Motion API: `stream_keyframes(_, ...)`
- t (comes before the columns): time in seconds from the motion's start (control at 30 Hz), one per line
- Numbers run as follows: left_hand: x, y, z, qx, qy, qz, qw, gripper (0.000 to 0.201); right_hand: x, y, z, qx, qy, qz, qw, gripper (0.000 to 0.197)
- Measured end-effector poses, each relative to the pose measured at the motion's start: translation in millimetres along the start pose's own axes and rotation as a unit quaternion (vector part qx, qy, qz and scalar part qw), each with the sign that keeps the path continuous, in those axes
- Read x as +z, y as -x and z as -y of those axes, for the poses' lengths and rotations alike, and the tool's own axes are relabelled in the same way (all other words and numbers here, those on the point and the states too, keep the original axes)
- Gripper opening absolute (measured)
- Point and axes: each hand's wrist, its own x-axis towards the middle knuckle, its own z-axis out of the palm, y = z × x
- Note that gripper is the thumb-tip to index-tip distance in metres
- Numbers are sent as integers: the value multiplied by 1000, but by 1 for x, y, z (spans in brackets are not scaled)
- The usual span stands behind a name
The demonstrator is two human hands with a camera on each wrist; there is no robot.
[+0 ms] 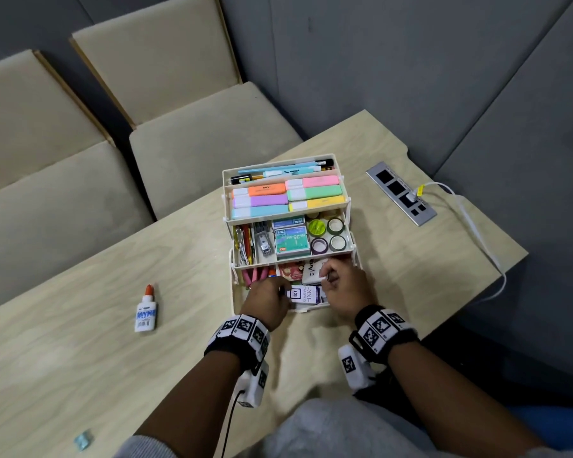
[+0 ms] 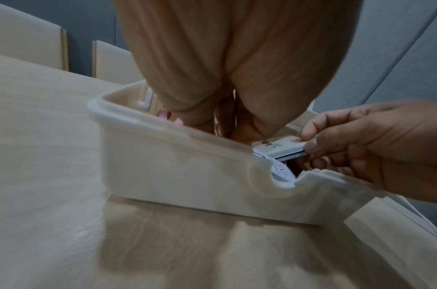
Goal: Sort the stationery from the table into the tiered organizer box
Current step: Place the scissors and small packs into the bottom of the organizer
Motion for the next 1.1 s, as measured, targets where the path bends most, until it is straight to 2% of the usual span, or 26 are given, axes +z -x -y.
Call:
stream_keyframes(0.13,1,3,2,-11,12,-11,1000,24,-6,-1,2,15,-62,4,998,15)
stream_keyframes(0.2,1,4,4,-16,18,-14,1000,26,-8,-7,2,28,-69,38,996,16)
stream_keyframes(0.33,1,6,4,-6,18,-20,1000,26,-4,-20,3,30,5,124,992,22)
stream_keyframes(0.43,0,8,3,19,14,-14,1000,24,3,-21,5,18,48,151,987,25)
stream_keyframes(0.63,-2,12,3,73,-4,2,997,24,16,-7,9,-10,94,128,987,38)
stream_keyframes(0.8,-2,11,-2,33,28,12,999,29,20,-9,6,-18,77,107,991,49)
stream_keyframes(0.97,-2,12,1,26,17,7,1000,31,25,-9,3,-21,120,59,991,31)
stream_keyframes(1.1,-1,10,2,11,23,37,999,28,25,-3,5,-39,156,108,981,40)
